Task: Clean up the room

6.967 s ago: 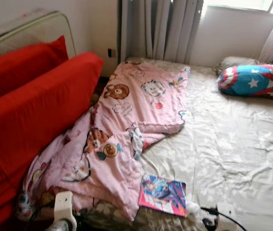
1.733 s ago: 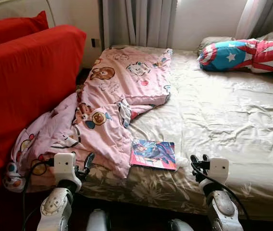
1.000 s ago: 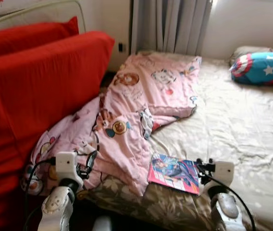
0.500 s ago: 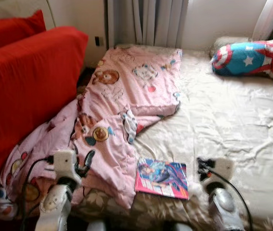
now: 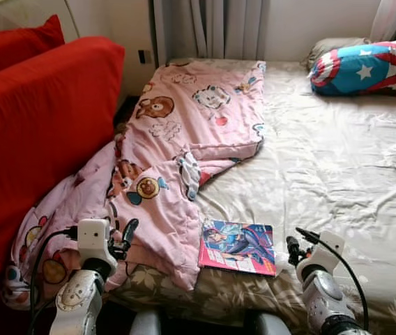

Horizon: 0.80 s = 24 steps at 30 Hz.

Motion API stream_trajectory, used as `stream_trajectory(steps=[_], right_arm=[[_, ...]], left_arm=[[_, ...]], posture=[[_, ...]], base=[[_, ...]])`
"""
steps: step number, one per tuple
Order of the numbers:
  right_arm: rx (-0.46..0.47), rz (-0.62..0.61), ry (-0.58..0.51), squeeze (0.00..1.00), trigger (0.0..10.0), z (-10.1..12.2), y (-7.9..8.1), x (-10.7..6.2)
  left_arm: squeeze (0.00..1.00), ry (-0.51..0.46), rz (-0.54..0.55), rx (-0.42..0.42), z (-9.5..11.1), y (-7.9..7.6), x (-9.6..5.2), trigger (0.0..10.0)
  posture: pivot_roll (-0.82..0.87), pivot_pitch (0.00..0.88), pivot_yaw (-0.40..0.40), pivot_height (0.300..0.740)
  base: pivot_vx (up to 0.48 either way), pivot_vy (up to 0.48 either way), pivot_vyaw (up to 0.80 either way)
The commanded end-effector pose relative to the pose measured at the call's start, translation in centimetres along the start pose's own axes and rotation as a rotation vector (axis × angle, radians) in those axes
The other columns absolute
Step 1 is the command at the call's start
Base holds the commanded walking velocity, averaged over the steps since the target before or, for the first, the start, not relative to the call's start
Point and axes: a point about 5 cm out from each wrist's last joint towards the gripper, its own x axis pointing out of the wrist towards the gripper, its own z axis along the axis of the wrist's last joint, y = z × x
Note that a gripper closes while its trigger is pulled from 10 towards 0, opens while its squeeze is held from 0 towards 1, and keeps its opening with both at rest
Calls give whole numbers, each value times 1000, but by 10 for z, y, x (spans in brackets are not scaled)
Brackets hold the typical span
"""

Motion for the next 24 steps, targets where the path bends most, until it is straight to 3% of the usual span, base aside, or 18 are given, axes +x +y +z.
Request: stream_trajectory(steps=[1,2,3,4,13,24], right_arm=[[28,-20,32,1000,10000,-4,-2,0],[41,-20,42,925,10000,-4,-2,0],[50,-19,49,925,10000,-5,-2,0],[55,-17,60,0,10000,-6,-2,0],[70,-44,54,0,10000,1,-4,3],[88,-14,71,0,10000,-2,-2,2]], left_arm=[[0,9,4,10,1,5,-4,10000],[0,12,5,12,1,6,-6,10000],[0,14,5,14,1,6,-7,10000],[0,17,7,16,1,7,-9,10000],[0,49,13,26,2,10,-27,10000],[0,38,-29,70,17,2,-28,10000]], posture=[[111,140,11,619],[117,145,13,619],[117,145,13,619],[125,156,16,619],[163,213,39,619],[186,259,55,619]], base=[[0,0,0],[0,0,0],[0,0,0],[0,0,0],[0,0,0],[0,0,0]])
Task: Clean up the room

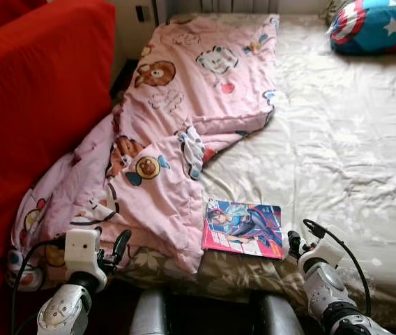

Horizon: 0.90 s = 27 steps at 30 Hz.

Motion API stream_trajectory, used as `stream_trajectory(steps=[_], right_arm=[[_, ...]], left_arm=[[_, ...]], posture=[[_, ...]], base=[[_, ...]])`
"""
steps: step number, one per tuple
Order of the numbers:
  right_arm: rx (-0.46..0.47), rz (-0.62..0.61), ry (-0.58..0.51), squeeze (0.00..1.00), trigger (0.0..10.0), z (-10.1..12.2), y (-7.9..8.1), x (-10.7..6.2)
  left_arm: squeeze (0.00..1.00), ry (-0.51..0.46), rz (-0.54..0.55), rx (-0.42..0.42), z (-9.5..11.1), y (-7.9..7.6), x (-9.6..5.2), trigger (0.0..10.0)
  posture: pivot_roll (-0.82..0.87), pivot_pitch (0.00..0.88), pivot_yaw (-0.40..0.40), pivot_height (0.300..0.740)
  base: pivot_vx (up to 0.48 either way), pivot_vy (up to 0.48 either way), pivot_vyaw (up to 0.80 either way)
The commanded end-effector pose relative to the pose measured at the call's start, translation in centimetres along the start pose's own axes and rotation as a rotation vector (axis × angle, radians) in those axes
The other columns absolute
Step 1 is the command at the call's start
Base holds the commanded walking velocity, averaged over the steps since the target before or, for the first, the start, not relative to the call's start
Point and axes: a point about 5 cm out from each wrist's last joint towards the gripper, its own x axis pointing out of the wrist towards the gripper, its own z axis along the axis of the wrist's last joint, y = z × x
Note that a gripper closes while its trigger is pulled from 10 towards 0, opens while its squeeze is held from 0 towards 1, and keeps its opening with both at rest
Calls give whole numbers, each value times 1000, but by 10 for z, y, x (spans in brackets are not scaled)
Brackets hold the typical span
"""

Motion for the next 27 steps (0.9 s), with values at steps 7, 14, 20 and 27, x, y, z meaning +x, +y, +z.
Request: stream_trajectory(steps=[7,14,20,27], right_arm=[[21,9,42,0,10000,-11,1,-2],[17,26,39,0,0,-12,3,-2],[13,30,23,0,0,-10,3,-2],[16,37,2,0,0,-4,4,-1]], left_arm=[[0,45,-11,27,-3,0,-14,10000],[0,60,-7,30,-3,0,-19,10000],[0,71,1,34,-5,1,-22,10000],[0,78,10,33,-7,1,-25,10000]], posture=[[194,278,55,619],[200,284,55,619],[203,285,55,619],[202,282,55,619]], base=[[0,0,0],[0,0,0],[0,0,0],[0,0,0]])
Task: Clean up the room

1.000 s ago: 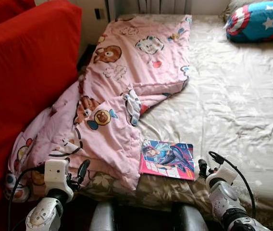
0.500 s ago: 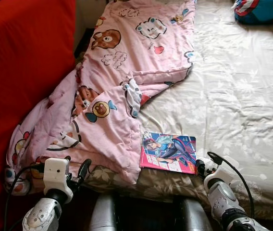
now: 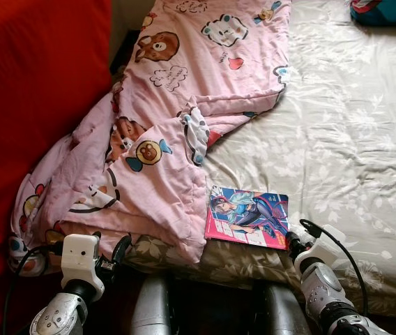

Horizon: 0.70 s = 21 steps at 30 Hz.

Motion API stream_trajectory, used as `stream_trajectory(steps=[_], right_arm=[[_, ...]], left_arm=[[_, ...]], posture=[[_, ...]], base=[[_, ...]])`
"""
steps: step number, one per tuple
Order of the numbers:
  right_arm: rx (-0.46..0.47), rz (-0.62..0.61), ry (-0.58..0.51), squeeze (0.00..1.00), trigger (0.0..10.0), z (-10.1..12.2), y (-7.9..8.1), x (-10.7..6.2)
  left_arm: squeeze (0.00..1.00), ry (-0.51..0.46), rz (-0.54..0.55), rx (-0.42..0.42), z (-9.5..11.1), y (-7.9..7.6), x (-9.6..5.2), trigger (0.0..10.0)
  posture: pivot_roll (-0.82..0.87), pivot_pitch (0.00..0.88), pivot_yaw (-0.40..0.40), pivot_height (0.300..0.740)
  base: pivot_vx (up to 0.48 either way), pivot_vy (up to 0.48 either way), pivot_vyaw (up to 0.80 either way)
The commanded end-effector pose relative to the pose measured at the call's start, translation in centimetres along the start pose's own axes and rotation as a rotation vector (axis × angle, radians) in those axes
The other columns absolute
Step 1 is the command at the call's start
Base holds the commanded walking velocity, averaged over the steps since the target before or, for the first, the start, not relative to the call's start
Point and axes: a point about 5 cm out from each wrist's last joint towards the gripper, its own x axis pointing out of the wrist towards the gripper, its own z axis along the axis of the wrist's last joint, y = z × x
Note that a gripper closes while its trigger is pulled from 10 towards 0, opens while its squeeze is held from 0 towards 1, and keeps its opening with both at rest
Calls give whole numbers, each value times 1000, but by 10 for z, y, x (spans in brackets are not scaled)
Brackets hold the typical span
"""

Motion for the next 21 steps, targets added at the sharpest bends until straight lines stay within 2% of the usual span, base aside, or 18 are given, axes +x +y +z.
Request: stream_trajectory(steps=[1,21], right_arm=[[-13,-8,23,0,0,-7,-4,-2],[-45,-12,45,0,0,-14,-7,-4]], left_arm=[[0,26,5,19,-4,0,-6,10000],[0,37,21,24,-6,1,-10,10000]], posture=[[202,282,55,619],[207,277,52,619]], base=[[0,0,0],[0,0,0]])
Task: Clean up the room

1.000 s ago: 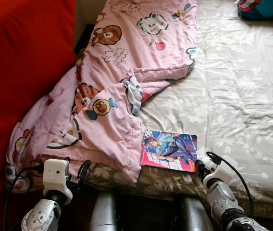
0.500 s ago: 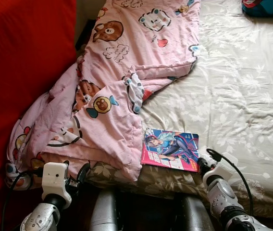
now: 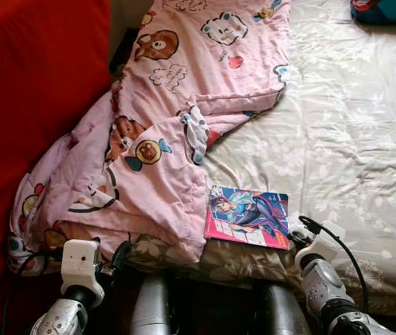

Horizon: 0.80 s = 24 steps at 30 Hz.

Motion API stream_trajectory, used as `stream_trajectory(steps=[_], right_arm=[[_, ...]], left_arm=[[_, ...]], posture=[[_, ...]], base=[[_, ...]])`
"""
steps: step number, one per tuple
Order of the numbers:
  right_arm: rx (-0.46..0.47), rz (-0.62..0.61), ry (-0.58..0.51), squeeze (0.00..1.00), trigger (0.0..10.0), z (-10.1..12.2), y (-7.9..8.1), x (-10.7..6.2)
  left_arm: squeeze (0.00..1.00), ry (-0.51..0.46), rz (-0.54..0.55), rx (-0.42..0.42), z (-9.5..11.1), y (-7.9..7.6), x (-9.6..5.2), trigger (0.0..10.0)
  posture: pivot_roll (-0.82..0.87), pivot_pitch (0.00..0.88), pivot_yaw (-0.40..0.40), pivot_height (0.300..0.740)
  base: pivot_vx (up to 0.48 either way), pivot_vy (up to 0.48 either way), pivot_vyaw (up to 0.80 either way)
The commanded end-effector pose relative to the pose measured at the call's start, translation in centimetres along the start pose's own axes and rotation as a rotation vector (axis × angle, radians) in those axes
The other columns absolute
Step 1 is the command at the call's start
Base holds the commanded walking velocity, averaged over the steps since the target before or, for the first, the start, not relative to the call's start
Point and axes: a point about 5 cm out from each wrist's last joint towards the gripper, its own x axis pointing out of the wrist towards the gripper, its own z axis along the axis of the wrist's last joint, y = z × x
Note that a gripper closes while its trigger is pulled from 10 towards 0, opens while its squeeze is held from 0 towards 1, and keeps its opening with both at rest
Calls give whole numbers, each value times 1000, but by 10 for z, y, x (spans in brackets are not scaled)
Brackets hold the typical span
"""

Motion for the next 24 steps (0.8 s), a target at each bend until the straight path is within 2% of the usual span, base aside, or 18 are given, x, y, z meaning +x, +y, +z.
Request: stream_trajectory(steps=[1,7,11,13,14,16,20,21,24], right_arm=[[-7,-14,44,0,0,-15,-6,-4],[-18,-21,53,0,0,-20,-10,-6],[-33,-6,26,0,0,-18,-15,-8],[-21,12,-24,0,0,-12,-21,-9],[-20,14,-32,0,0,-11,-22,-9],[-26,12,-68,0,0,-7,-29,-11],[-25,7,-100,0,0,-5,-35,-13],[-31,9,-110,0,0,-7,-39,-16],[-110,24,-101,0,0,-13,-43,-20]], left_arm=[[0,15,9,28,-1,3,-5,10000],[0,31,15,27,-8,1,-3,10000],[0,51,51,-6,-21,1,1,10000],[0,88,88,-37,-37,-1,9,10000],[0,94,92,-41,-40,-1,10,10000],[0,118,117,-68,-51,-2,15,10000],[0,136,136,-89,-59,-3,20,10000],[0,156,153,-104,-68,-4,24,10000],[0,197,180,-128,-82,-5,26,10000]], posture=[[207,277,52,619],[194,263,41,619],[162,222,9,619],[128,175,-17,619],[128,175,-17,619],[100,121,-42,619],[87,85,-58,619],[69,22,-81,619],[51,0,-90,619]], base=[[0,0,0],[0,0,0],[0,0,0],[0,0,0],[0,0,0],[0,0,0],[0,0,0],[0,0,0],[0,0,0]])
